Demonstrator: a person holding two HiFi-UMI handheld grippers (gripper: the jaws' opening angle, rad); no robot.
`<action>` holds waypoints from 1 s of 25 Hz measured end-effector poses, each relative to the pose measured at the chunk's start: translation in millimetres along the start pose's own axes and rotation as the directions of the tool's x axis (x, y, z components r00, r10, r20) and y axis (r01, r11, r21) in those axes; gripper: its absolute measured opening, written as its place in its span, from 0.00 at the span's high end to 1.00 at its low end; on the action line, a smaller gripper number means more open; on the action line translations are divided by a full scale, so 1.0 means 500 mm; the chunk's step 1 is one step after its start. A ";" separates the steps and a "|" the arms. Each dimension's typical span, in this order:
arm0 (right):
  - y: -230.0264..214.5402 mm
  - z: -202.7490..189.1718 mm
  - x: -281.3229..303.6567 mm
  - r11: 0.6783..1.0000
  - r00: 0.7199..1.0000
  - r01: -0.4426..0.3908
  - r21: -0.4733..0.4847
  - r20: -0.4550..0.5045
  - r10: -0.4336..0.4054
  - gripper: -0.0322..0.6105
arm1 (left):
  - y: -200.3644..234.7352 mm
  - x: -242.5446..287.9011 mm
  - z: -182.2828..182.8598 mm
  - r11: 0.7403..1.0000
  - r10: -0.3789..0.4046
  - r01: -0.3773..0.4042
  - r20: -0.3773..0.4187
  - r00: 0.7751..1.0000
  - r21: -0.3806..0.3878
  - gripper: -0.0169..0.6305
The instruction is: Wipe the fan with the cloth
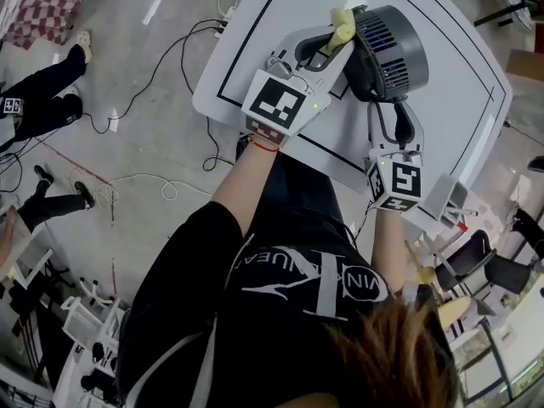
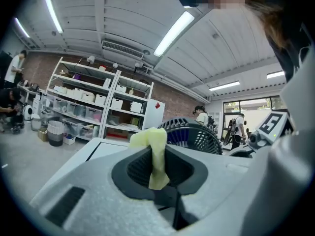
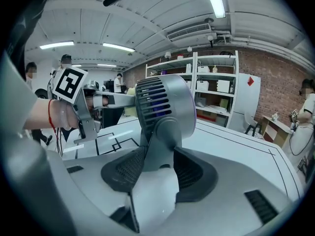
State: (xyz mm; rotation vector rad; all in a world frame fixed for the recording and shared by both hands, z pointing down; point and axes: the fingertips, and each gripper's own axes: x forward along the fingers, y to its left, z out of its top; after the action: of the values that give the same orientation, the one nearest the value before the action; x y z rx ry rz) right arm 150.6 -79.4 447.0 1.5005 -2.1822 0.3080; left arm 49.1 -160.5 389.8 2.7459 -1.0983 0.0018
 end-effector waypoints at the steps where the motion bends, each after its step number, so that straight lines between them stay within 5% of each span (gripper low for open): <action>1: -0.001 0.000 0.000 1.000 1.000 0.001 0.000 0.000 -0.001 0.66 | 0.003 0.003 -0.006 1.000 0.001 -0.001 -0.005 1.000 -0.005 0.89; 13: -0.002 -0.003 0.000 1.000 1.000 0.009 -0.002 0.003 -0.009 0.66 | 0.017 0.025 -0.074 0.988 -0.016 0.015 -0.006 1.000 -0.154 0.89; 25: -0.001 -0.005 -0.002 1.000 1.000 0.017 0.001 0.007 -0.017 0.66 | -0.045 0.011 -0.116 0.980 -0.094 0.076 -0.094 0.991 -0.185 0.89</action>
State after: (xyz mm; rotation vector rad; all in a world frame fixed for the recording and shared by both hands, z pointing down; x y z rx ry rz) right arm 151.8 -77.6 448.7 1.5220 -2.1735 0.2983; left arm 72.5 -138.6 443.3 2.5969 -0.9061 0.0297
